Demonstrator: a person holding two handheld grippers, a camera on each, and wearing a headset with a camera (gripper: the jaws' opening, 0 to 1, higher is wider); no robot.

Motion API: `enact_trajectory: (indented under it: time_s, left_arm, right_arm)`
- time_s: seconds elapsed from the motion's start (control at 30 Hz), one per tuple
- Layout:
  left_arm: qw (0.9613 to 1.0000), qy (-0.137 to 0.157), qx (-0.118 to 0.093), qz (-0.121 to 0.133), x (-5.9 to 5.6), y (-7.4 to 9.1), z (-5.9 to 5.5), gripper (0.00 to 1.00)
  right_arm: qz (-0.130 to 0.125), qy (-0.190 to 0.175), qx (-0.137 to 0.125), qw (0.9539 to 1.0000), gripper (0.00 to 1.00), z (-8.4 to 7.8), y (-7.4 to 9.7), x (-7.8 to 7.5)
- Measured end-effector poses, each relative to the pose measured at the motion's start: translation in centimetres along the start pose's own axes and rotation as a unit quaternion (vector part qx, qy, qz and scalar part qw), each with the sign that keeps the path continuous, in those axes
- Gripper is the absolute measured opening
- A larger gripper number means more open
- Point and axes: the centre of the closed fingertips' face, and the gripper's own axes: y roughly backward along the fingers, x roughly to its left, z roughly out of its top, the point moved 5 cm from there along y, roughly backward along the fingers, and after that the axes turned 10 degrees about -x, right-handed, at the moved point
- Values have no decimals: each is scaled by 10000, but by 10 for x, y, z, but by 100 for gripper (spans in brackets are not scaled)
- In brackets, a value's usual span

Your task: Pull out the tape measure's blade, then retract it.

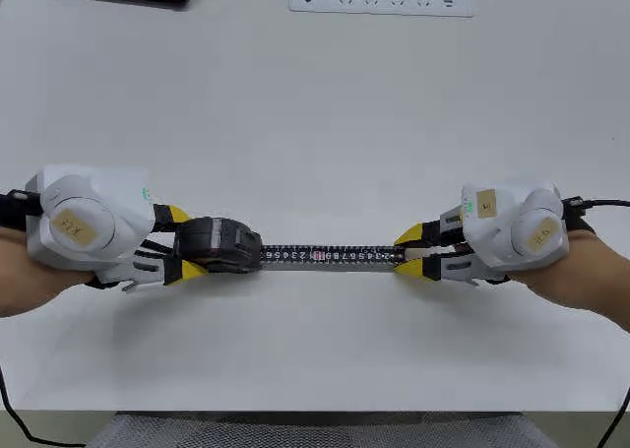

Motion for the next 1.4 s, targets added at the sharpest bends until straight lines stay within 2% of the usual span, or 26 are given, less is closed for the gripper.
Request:
enact_trajectory:
  time_s: [0.63, 1.4]
  left_arm:
    - [10000, -24, 23, -13, -1, 1, 0, 25]
    - [10000, 10, 13, -7, 0, 1, 1, 26]
  right_arm:
    - [-30, 17, 126, 9999, 10, -4, 12, 0]
    - [-79, -88, 386, 9992, 10, -21, 32, 0]
